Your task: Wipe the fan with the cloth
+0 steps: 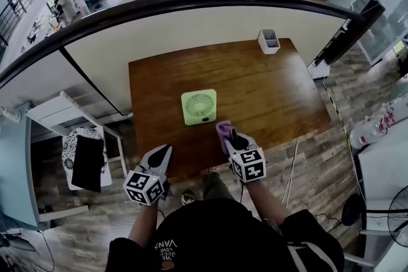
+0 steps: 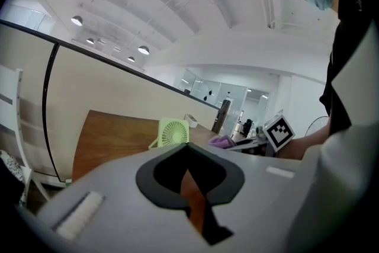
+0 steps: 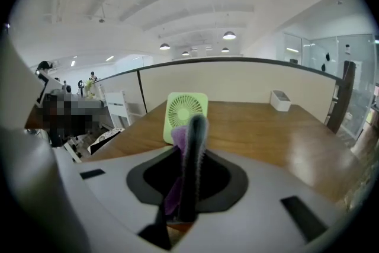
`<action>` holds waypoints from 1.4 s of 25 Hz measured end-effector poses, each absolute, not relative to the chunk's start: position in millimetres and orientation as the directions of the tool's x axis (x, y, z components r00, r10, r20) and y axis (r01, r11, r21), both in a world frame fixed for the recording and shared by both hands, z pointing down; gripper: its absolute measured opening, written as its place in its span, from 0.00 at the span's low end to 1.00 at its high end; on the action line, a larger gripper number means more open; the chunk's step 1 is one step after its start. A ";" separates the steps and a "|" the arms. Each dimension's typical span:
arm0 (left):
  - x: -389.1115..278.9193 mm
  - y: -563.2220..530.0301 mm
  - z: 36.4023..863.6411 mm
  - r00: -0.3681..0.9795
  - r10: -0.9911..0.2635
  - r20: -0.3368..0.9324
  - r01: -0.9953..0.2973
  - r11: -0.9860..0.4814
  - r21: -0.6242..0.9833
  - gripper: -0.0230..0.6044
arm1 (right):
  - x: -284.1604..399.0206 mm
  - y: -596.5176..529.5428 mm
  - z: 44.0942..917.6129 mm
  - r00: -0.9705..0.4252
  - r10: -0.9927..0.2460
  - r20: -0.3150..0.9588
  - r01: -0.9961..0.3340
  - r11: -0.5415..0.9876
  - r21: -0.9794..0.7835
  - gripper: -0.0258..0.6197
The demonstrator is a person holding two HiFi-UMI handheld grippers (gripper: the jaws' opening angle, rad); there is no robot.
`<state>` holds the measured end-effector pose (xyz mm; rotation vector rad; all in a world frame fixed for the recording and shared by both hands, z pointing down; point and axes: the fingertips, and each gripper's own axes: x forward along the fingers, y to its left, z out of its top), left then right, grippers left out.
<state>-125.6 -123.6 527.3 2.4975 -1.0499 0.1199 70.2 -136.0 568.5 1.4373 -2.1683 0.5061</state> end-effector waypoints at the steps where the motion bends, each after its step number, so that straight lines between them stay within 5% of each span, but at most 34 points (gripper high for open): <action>1: -127.0 -118.3 526.3 0.712 -0.661 0.237 -0.698 -0.625 0.349 0.06 | 67.3 -131.2 564.5 -0.329 -0.753 0.570 -0.928 0.371 -0.045 0.17; 18: -142.7 -67.2 510.4 0.724 -0.660 0.203 -0.680 -0.630 0.377 0.06 | 23.8 -72.2 498.5 -0.413 -0.809 0.417 -0.910 0.385 -0.154 0.17; 35: -147.7 -52.5 493.6 0.730 -0.657 0.188 -0.675 -0.651 0.347 0.05 | 9.2 -46.0 494.5 -0.454 -0.793 0.406 -0.891 0.404 -0.209 0.17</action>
